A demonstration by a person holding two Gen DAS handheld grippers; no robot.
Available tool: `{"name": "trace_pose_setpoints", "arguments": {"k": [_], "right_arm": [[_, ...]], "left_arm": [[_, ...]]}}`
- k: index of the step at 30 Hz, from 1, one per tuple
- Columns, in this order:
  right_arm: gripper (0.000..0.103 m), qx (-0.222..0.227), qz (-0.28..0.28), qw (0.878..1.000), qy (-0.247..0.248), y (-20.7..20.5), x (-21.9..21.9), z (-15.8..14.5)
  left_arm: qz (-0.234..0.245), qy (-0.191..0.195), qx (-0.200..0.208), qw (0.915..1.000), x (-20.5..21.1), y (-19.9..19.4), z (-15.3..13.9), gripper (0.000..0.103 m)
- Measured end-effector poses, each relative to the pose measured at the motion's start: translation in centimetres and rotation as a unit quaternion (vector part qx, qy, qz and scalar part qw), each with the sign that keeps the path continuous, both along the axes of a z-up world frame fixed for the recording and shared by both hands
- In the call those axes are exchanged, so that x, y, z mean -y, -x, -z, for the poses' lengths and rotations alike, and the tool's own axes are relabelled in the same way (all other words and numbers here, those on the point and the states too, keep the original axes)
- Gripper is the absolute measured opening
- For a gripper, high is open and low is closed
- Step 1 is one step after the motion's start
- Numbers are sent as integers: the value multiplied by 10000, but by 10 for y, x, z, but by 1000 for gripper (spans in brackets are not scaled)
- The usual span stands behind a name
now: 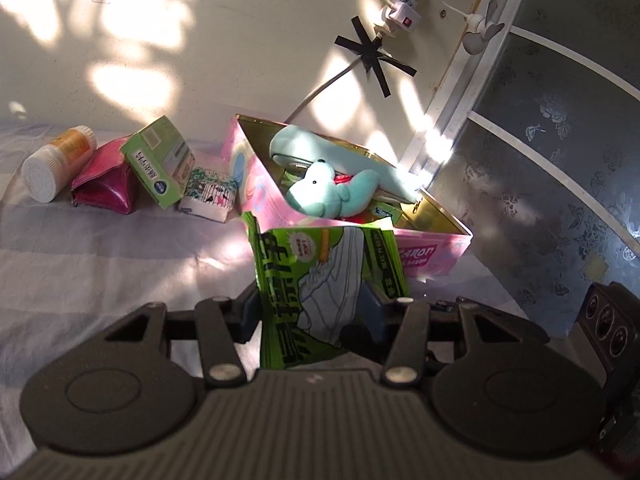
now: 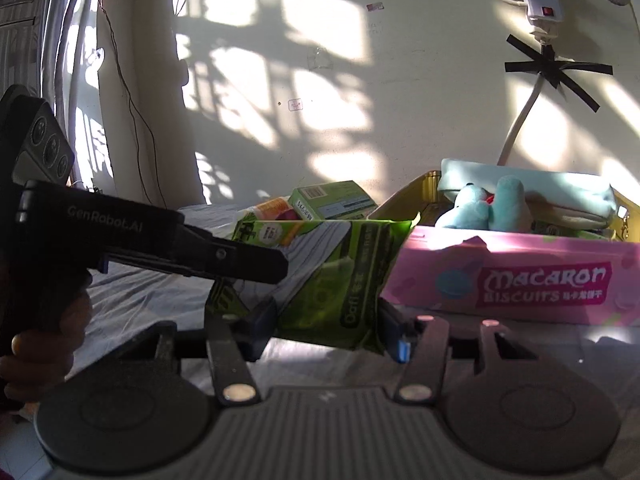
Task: Organize objects
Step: 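Lower the wet-wipes pack into the tin and open the left gripper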
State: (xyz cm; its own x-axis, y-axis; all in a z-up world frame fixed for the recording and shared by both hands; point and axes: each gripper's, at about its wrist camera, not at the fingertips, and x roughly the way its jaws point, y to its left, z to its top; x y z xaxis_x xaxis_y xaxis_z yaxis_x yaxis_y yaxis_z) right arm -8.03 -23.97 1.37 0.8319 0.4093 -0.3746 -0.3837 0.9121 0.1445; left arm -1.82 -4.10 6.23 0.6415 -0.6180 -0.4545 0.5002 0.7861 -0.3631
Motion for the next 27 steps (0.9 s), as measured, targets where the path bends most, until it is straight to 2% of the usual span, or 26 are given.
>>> {"name": "trace_pose_setpoints", "arguments": {"k": [4,8,13,19,24,27], "right_arm": [[53,398,487,9980,-54,-9,31,-25],[53,554,942,9940,-59,-29,66,-38],[53,397,1254,9913,16,-65,102,-36],[53,-125,1311,9910,-237,-115,134,-17],[55,-599,1410,9879,-251,-156,141,-5],[59,-528,1536,9866,-175,-163,138,1]], "left_arm": [[331,-65,309,9990,43,-21,-27,53],[566,-120,343,9977,85,-49,-34,53],[672,-235,152,9973,127,-87,-28,53],[512,-557,60,9971,157,-120,-12,54],[136,-949,-15,9954,175,-154,0,57],[-264,-996,-160,9945,178,-167,3,57]]}}
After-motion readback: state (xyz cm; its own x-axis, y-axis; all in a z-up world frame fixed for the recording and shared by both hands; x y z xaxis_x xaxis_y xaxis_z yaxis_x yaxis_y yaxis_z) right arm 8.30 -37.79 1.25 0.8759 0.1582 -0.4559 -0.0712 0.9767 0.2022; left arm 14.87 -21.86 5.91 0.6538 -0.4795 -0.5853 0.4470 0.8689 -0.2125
